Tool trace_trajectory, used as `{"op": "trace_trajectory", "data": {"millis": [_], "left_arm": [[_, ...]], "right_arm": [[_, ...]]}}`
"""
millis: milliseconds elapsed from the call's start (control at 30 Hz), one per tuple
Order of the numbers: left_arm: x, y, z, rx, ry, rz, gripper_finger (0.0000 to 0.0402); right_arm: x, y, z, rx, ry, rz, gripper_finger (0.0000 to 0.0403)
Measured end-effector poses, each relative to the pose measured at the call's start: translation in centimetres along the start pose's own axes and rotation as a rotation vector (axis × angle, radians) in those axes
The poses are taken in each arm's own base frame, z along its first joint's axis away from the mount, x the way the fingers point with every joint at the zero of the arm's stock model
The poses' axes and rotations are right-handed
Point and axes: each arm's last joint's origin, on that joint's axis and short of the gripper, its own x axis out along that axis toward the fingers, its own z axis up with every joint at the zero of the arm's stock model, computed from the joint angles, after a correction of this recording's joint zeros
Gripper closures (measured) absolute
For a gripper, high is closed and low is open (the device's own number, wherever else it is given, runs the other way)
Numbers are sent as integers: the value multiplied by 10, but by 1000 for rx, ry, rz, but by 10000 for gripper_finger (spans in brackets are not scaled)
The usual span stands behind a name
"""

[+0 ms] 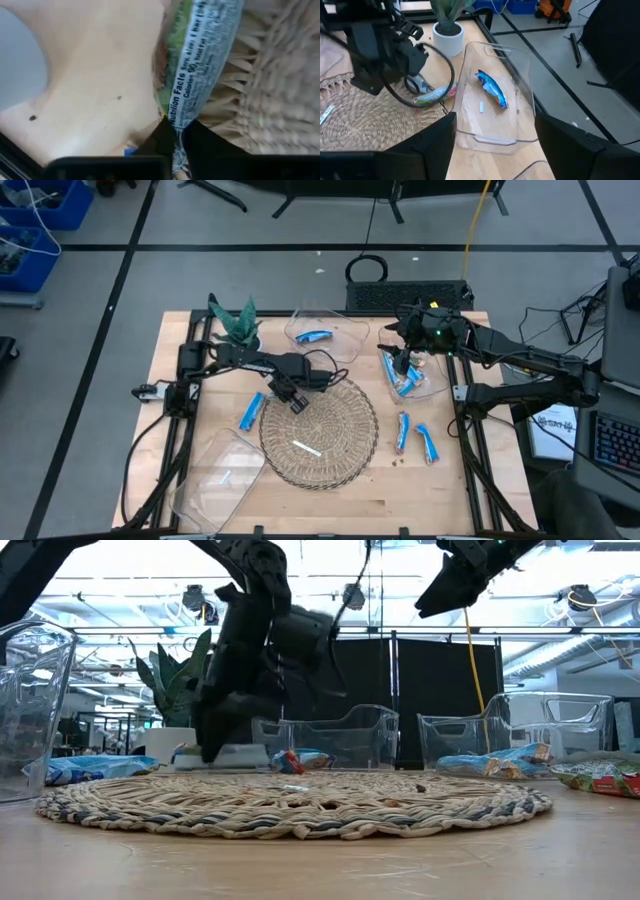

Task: Pick and place Granola Bars by type
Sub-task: Put the top blue granola bar into the top left transparent bin

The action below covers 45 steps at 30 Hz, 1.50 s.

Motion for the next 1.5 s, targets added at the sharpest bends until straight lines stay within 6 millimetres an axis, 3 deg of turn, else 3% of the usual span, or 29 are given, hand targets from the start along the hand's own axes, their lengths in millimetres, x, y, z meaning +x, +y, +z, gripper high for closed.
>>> {"op": "trace_trajectory", "data": {"millis": [233,400,533,633,800,1000,1300,1400,1500], "left_arm": [[-68,37,-13,-116,-165,-162,381],[-133,75,-14,-152,-399,-276,391],[-167,101,15,-141,-604,-317,393],[-176,114,43,-103,-679,-319,393],[-164,111,92,70,-693,-266,394],[-121,84,129,292,-608,-193,394],[-61,57,155,430,-480,-174,393],[-55,55,157,460,-470,-150,363],[-61,59,155,455,-489,-119,313]], "right_arm": [[0,0,4,-9,-43,-7,140],[0,-1,8,8,-79,-12,140],[0,-1,8,24,-83,-13,140],[0,-1,7,62,-69,-11,140],[0,-1,6,70,-60,-11,140],[0,-1,6,84,-59,-12,140],[-1,-1,6,90,-65,-12,140],[-1,-1,7,91,-72,-10,140],[-1,-1,7,90,-72,-8,140]]}}
